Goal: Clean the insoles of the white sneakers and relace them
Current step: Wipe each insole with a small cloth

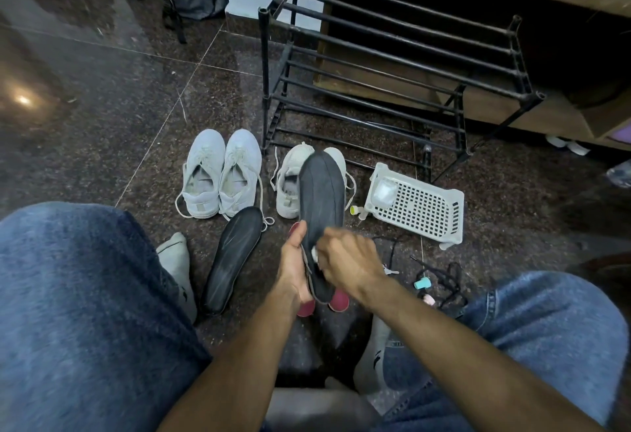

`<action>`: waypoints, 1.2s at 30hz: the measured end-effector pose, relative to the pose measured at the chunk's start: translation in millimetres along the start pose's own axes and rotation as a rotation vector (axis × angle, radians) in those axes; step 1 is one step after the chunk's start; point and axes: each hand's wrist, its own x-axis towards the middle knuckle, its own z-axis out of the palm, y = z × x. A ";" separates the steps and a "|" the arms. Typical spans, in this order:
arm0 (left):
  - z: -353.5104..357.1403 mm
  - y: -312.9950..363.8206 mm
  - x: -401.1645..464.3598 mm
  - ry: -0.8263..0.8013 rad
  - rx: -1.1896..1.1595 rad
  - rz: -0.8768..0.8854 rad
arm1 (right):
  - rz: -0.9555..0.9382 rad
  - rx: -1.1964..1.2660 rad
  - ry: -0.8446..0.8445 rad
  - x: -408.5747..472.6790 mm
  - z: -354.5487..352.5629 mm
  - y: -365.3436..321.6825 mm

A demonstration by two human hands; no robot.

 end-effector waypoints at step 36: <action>-4.7 -8.9 4.0 -0.137 0.283 -0.043 | 0.176 0.054 0.125 46.7 -11.7 45.3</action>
